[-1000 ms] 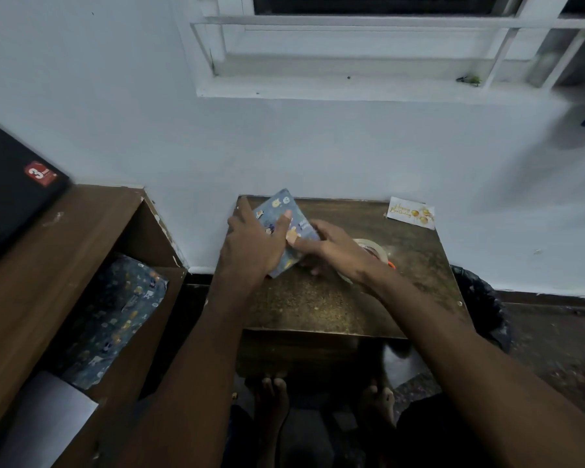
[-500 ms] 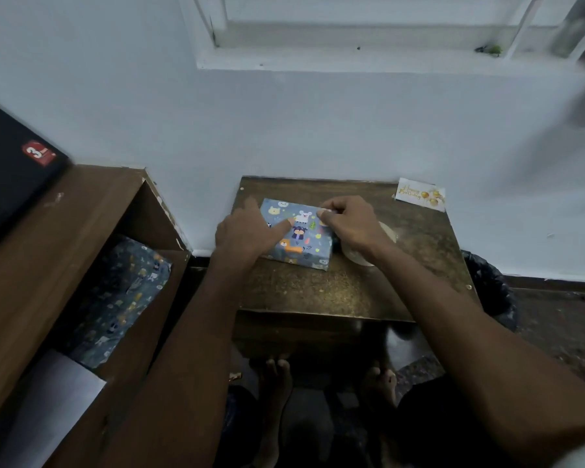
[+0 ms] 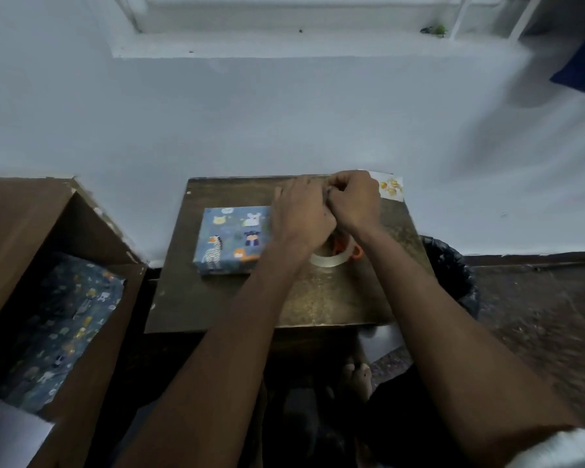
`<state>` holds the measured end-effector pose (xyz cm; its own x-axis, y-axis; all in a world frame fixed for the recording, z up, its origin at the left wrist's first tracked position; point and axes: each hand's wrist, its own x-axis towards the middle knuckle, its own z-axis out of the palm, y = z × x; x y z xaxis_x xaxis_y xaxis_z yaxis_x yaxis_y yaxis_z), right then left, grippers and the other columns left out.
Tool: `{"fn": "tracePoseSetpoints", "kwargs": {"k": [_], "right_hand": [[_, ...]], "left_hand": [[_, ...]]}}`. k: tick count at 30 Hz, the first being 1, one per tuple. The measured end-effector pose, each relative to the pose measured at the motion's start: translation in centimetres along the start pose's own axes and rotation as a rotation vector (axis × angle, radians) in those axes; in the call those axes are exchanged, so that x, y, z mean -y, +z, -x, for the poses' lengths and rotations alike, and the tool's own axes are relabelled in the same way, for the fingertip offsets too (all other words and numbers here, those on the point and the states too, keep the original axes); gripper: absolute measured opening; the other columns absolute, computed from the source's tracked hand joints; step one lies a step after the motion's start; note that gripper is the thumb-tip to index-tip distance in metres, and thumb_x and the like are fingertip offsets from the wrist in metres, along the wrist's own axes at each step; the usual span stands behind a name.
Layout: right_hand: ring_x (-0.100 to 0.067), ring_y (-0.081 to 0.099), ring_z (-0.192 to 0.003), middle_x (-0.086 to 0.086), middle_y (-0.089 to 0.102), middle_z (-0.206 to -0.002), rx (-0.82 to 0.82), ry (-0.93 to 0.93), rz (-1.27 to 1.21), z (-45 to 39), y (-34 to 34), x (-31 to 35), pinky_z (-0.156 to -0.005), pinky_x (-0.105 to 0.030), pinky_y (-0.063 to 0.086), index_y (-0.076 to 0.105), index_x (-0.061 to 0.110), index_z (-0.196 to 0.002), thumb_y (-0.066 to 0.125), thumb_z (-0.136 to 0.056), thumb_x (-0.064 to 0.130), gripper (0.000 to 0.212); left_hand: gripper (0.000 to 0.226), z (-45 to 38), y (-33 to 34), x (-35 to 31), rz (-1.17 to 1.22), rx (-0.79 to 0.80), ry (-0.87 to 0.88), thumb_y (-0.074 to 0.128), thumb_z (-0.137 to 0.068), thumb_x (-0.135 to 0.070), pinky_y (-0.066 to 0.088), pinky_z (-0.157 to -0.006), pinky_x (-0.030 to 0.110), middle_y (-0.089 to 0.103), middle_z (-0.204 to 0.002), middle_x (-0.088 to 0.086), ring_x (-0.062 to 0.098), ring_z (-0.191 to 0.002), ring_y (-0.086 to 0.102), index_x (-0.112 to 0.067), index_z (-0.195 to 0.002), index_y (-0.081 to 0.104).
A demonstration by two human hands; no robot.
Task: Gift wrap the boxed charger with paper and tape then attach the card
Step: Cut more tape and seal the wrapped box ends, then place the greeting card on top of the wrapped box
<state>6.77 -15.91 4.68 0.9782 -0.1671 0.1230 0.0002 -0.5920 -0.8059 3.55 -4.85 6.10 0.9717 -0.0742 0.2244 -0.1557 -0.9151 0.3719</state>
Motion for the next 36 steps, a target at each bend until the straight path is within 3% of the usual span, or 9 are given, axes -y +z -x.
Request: {"fn": "tracePoseSetpoints", "kwargs": {"k": [3,7,11,17,23,25,29,32,36], "right_hand": [[-0.018,0.061,-0.069,-0.001,0.071,-0.069,-0.085,0.093,0.080,-1.6,-2.1,-2.7,-0.063,-0.029,0.044,0.071,0.015,-0.065,0.062,-0.079,0.005,0.019],[-0.031,0.062,-0.106,-0.007,0.074,-0.101,-0.225,0.229,0.132,-3.7,-4.6,-6.2,-0.080,-0.034,0.053,0.077,0.013,-0.089,0.058,-0.076,0.000,0.027],[-0.034,0.054,-0.124,-0.009,0.068,-0.125,-0.182,0.264,0.190,-4.9,-5.2,-8.2,-0.100,-0.036,0.049,0.074,0.018,-0.122,0.059,-0.086,0.007,0.041],[-0.027,0.063,-0.117,-0.005,0.073,-0.122,-0.204,0.310,0.063,-5.4,-5.1,-8.6,-0.082,-0.022,0.038,0.075,0.018,-0.121,0.061,-0.089,0.006,0.037],[-0.010,0.065,-0.082,0.008,0.068,-0.088,-0.308,0.276,-0.105,-4.4,-5.9,-6.4,-0.071,-0.028,0.047,0.070,0.019,-0.096,0.069,-0.076,-0.002,0.029],[-0.006,0.063,-0.075,0.008,0.066,-0.082,-0.297,0.227,-0.185,-3.3,-5.6,-4.8,-0.070,-0.031,0.050,0.067,0.021,-0.095,0.076,-0.075,0.002,0.029],[-0.017,0.073,-0.080,-0.006,0.072,-0.086,-0.072,0.130,-0.354,0.0,-4.3,-1.5,-0.072,-0.036,0.061,0.057,0.029,-0.113,0.087,-0.075,0.010,0.052],[-0.009,0.071,-0.079,-0.005,0.071,-0.090,0.051,0.008,-0.403,2.1,-3.0,0.5,-0.067,-0.028,0.062,0.059,0.026,-0.130,0.089,-0.076,0.002,0.066],[-0.025,0.074,-0.087,0.001,0.070,-0.091,0.157,-0.048,-0.405,4.0,0.2,2.5,-0.074,-0.046,0.065,0.070,0.026,-0.120,0.086,-0.077,-0.003,0.055]], "left_hand": [[0.031,-3.7,1.8,-1.7,0.055,0.085,-0.018,0.063,-0.096,-0.024,0.047,-0.105,0.043,0.068,-0.126,0.007,0.029,-0.121,0.062,-0.021,-0.126,0.072],[0.039,-8.1,5.0,-3.0,0.104,0.248,-0.044,0.068,-0.096,-0.020,0.051,-0.104,0.042,0.062,-0.136,0.014,0.034,-0.126,0.059,-0.014,-0.135,0.068],[0.057,-10.8,8.3,-3.7,0.081,0.257,-0.038,0.068,-0.101,-0.037,0.042,-0.107,0.045,0.052,-0.145,0.014,0.035,-0.136,0.046,-0.011,-0.149,0.050],[0.067,-11.9,10.7,-4.9,0.275,0.150,-0.190,0.084,-0.089,-0.030,0.038,-0.108,0.040,0.063,-0.139,0.001,0.030,-0.136,0.045,-0.022,-0.148,0.053],[0.047,-8.8,8.6,-4.1,0.598,-0.101,-0.194,0.071,-0.097,0.001,0.063,-0.081,0.030,0.070,-0.129,0.008,0.024,-0.117,0.068,-0.019,-0.139,0.063],[0.040,-7.6,6.5,-3.4,0.609,-0.183,-0.210,0.063,-0.105,-0.005,0.063,-0.087,0.040,0.070,-0.130,0.010,0.026,-0.118,0.067,-0.024,-0.140,0.064],[0.040,-4.7,1.2,0.3,0.571,-0.293,-0.238,0.054,-0.111,-0.013,0.050,-0.097,0.029,0.068,-0.137,0.008,0.025,-0.124,0.063,-0.027,-0.148,0.059],[0.045,-1.6,-1.4,4.6,0.594,-0.270,-0.188,0.060,-0.106,-0.009,0.054,-0.100,0.034,0.060,-0.137,0.008,0.019,-0.117,0.061,-0.022,-0.149,0.057],[0.068,3.2,-4.6,10.6,0.459,-0.031,-0.096,0.080,-0.096,-0.022,0.044,-0.099,0.011,0.050,-0.152,0.010,0.022,-0.131,0.058,-0.017,-0.156,0.050]]}}
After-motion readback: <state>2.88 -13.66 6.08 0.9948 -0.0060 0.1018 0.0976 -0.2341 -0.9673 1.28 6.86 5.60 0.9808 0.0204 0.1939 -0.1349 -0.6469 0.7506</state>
